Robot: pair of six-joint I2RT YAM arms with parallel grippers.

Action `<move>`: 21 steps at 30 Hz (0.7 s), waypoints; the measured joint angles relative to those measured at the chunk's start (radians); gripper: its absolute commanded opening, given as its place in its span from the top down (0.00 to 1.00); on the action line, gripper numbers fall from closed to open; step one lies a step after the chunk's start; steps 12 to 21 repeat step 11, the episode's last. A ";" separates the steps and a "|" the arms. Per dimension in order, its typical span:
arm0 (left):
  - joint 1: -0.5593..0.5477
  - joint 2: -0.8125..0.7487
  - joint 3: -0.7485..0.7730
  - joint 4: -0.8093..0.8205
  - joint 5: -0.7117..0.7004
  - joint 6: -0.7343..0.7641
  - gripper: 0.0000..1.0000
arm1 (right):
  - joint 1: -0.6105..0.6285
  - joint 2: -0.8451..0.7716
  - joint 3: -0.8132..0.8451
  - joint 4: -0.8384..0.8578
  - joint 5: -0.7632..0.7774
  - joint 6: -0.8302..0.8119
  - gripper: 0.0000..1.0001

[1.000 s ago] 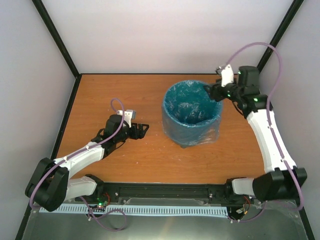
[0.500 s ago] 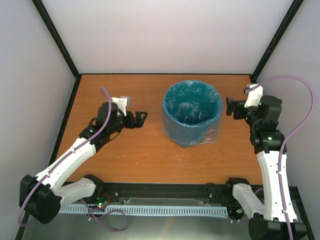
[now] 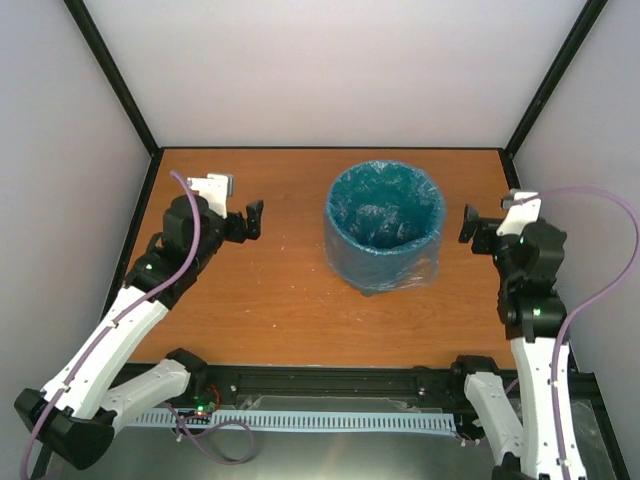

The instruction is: Put the trash bags into the trash bin

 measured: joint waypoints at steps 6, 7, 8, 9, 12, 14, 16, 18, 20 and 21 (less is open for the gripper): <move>0.006 -0.037 -0.112 0.024 -0.001 0.043 0.00 | 0.002 -0.095 -0.140 0.063 -0.004 0.027 0.00; 0.006 -0.052 -0.125 0.034 0.000 0.047 0.00 | 0.003 -0.096 -0.144 0.072 0.004 0.028 0.00; 0.008 -0.070 -0.135 0.039 0.001 0.050 0.00 | 0.004 -0.105 -0.150 0.083 0.016 0.029 0.00; 0.010 -0.084 -0.138 0.043 0.001 0.053 0.00 | 0.005 -0.120 -0.155 0.091 0.032 0.029 0.00; 0.011 -0.095 -0.138 0.059 0.000 0.055 0.00 | 0.005 -0.139 -0.158 0.105 0.054 0.029 0.00; 0.011 -0.095 -0.138 0.059 0.000 0.055 0.00 | 0.005 -0.139 -0.158 0.105 0.054 0.029 0.00; 0.011 -0.095 -0.138 0.059 0.000 0.055 0.00 | 0.005 -0.139 -0.158 0.105 0.054 0.029 0.00; 0.011 -0.095 -0.138 0.059 0.000 0.055 0.00 | 0.005 -0.139 -0.158 0.105 0.054 0.029 0.00; 0.011 -0.095 -0.138 0.059 0.000 0.055 0.00 | 0.005 -0.139 -0.158 0.105 0.054 0.029 0.00; 0.011 -0.095 -0.138 0.059 0.000 0.055 0.00 | 0.005 -0.139 -0.158 0.105 0.054 0.029 0.00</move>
